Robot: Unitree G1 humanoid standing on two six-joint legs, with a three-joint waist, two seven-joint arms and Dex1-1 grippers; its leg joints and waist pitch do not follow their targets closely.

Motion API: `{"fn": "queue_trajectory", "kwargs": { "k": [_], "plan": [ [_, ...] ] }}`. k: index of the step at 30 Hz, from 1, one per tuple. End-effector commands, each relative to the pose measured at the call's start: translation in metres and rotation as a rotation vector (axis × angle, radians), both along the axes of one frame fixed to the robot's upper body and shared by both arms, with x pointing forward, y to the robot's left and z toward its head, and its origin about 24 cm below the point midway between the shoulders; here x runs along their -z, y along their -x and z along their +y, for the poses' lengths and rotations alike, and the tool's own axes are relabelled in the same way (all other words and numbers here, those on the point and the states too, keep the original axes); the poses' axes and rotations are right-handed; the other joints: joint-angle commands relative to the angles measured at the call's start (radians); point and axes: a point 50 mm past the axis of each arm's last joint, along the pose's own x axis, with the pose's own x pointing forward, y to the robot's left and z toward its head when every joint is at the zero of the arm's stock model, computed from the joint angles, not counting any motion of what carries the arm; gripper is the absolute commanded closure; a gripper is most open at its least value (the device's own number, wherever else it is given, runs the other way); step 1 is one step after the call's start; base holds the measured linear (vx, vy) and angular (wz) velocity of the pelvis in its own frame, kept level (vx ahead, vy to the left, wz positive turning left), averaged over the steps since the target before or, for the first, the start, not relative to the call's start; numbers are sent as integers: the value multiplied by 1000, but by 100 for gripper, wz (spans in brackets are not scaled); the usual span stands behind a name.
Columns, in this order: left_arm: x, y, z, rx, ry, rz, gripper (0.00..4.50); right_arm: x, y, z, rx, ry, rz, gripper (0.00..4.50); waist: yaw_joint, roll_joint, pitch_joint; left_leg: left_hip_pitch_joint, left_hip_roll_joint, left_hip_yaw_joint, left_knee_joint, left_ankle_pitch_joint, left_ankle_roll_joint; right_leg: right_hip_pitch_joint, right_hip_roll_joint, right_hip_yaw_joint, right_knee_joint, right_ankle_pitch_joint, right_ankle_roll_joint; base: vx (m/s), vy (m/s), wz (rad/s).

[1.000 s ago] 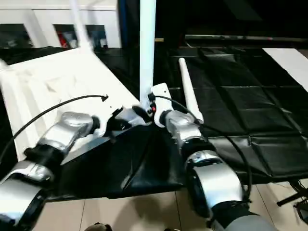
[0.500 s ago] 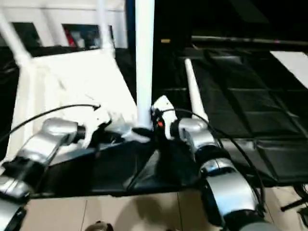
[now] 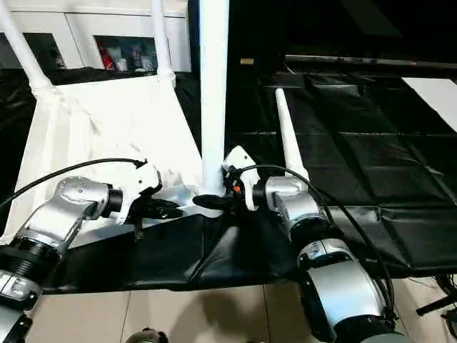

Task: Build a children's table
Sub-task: Rotate leg to tighten

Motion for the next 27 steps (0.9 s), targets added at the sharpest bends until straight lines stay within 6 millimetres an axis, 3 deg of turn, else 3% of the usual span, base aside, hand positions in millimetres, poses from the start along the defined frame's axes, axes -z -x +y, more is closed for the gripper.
{"fn": "queue_trajectory", "kwargs": {
  "k": [1,6,10,11,12,14,20,23,24,27],
  "plan": [
    [-7,4,-12,91,55,-1,450,0,0,-8,23,9,7,166,-4,1,-93,14,26,3,-58,-243,26,59,-57,49,-53,-243,-221,0,0,0],
    [-5,1,-14,31,81,13,450,11,-3,-11,165,24,17,166,-6,-1,-91,13,24,2,-58,-259,19,60,-57,48,-56,-276,-212,0,0,0],
    [6,-23,-29,-269,64,-28,450,34,-11,-14,650,91,68,168,-17,-1,-86,19,18,-3,-64,-287,-24,56,-58,51,-67,-368,-173,0,0,0],
    [9,-28,-34,-340,61,-23,450,39,-11,-11,730,100,87,168,-24,-3,-81,23,15,-2,-65,-304,-40,49,-54,51,-73,-402,-159,0,0,0],
    [11,-32,-41,-402,57,-23,450,42,-11,-5,800,98,111,168,-21,-1,-86,30,13,-2,-62,-333,-39,50,-58,50,-78,-434,-148,0,0,0],
    [13,-37,-52,-459,52,-34,450,45,-10,6,883,75,155,168,-20,-4,-86,27,10,-2,-61,-331,-26,50,-60,48,-86,-463,-130,0,0,0],
    [15,-41,-69,-470,15,-77,450,39,-8,43,854,13,148,168,-16,1,-90,25,10,-2,-64,-353,-6,46,-54,45,-90,-447,-104,0,0,0],
    [14,-41,-71,-450,27,-85,450,33,-9,50,816,-27,144,168,-14,-1,-93,24,12,-4,-66,-360,-5,50,-57,45,-89,-440,-103,0,0,0],
    [14,-41,-71,-445,27,-87,450,33,-9,51,815,-29,145,113,-15,-2,-93,22,12,-4,-66,-354,-3,51,-57,45,-88,-432,-105,0,0,0],
    [11,-37,-73,-350,74,-103,450,28,-11,50,770,-37,116,99,-13,-2,-94,19,11,-4,-66,-348,2,52,-58,45,-88,-428,-105,0,0,0]
  ]
}}
